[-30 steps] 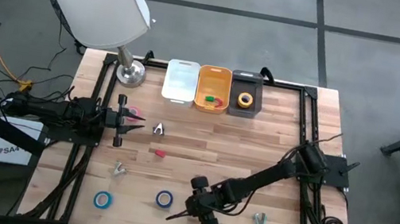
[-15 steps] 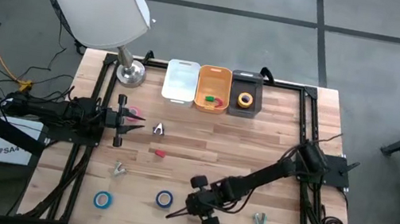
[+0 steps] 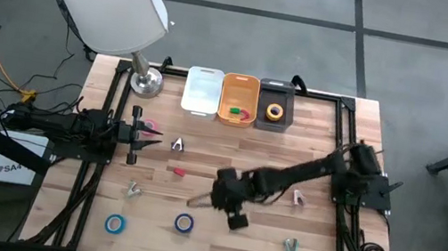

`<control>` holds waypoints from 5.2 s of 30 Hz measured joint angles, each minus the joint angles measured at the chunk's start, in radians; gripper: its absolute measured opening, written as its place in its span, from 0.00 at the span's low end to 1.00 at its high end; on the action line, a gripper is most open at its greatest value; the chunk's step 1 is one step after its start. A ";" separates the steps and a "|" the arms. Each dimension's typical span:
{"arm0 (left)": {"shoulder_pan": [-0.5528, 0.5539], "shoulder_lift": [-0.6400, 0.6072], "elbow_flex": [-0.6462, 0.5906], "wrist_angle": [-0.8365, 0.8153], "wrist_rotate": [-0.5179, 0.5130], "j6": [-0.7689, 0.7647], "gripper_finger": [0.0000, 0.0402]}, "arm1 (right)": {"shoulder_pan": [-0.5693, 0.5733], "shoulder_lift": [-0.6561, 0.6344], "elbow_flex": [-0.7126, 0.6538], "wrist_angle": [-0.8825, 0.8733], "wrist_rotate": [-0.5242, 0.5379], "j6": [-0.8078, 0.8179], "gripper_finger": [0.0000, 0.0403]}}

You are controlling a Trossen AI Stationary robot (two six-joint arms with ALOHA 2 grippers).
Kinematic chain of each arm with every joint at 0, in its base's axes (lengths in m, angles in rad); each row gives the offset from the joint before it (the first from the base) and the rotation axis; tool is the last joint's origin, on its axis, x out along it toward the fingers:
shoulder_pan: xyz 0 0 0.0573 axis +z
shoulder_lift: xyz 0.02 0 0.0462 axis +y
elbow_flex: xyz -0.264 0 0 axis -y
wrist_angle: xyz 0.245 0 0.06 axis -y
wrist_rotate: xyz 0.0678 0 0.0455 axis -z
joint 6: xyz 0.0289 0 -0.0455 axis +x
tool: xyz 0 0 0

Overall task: Pick and place Stapler, Stapler remover, tape
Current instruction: Put the bottom red stapler into the yellow bin, then put the pink staple remover into the white bin

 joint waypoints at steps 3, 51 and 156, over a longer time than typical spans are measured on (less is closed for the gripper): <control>0.000 0.000 0.000 0.000 0.000 0.000 0.24 | -0.063 -0.060 0.000 -0.063 0.032 -0.082 0.16; 0.000 0.000 0.000 0.000 0.000 0.000 0.24 | -0.806 -0.016 0.002 0.080 -0.097 0.379 0.24; 0.000 0.000 0.000 0.000 0.000 0.000 0.24 | 0.077 -0.579 -0.792 -0.209 -0.018 1.670 0.54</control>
